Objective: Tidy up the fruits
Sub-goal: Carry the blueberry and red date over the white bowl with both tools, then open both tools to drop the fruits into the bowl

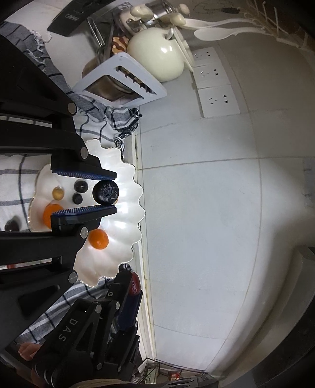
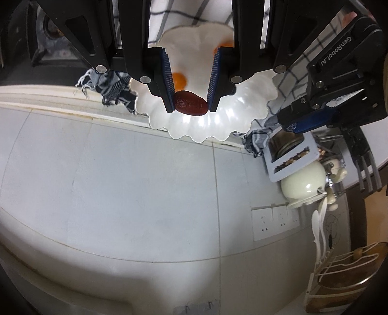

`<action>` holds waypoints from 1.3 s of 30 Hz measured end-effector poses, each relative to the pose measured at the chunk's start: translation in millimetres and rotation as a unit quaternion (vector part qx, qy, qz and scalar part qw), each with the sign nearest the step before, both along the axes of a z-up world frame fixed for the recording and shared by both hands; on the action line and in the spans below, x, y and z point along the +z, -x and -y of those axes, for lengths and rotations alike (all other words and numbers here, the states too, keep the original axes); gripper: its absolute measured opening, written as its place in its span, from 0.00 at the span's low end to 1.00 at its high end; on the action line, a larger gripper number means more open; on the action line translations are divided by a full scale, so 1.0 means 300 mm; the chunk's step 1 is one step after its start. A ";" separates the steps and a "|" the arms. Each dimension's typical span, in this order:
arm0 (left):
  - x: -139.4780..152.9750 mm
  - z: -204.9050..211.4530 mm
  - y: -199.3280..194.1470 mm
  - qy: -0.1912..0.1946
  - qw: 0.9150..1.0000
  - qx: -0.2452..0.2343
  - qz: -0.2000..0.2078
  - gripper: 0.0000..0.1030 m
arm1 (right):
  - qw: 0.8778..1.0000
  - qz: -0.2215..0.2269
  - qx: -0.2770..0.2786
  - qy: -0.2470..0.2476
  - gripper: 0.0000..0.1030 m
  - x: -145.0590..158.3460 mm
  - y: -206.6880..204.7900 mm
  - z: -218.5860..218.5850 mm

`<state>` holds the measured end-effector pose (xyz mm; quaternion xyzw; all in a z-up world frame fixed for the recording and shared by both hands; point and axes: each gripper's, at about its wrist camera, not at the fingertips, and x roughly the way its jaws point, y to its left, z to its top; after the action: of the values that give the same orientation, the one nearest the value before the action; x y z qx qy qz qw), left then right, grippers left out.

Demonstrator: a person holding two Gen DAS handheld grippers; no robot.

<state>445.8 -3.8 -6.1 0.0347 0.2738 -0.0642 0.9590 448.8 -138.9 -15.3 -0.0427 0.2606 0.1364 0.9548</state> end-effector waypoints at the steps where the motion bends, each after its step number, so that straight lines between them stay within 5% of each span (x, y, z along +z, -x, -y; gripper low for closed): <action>1: -0.003 0.000 -0.017 0.001 1.000 -0.001 -0.004 0.21 | 1.000 -0.003 -0.001 0.002 0.28 -0.004 -0.016 -0.002; 17: -0.084 -0.024 -0.279 0.010 0.996 -0.001 -0.089 0.21 | 0.996 -0.084 0.000 0.027 0.28 -0.113 -0.300 -0.041; 36: -0.257 -0.012 -0.511 -0.013 0.980 -0.013 -0.200 0.21 | 0.982 -0.176 0.000 0.064 0.28 -0.247 -0.501 -0.069; 39: -0.268 -0.011 -0.519 -0.012 0.978 -0.013 -0.208 0.32 | 0.981 -0.186 -0.004 0.057 0.29 -0.260 -0.511 -0.061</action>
<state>601.6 -0.7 -86.5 0.0353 0.4673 -0.0791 0.8799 602.3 -120.5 -93.4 -0.0700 0.4413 0.1226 0.8862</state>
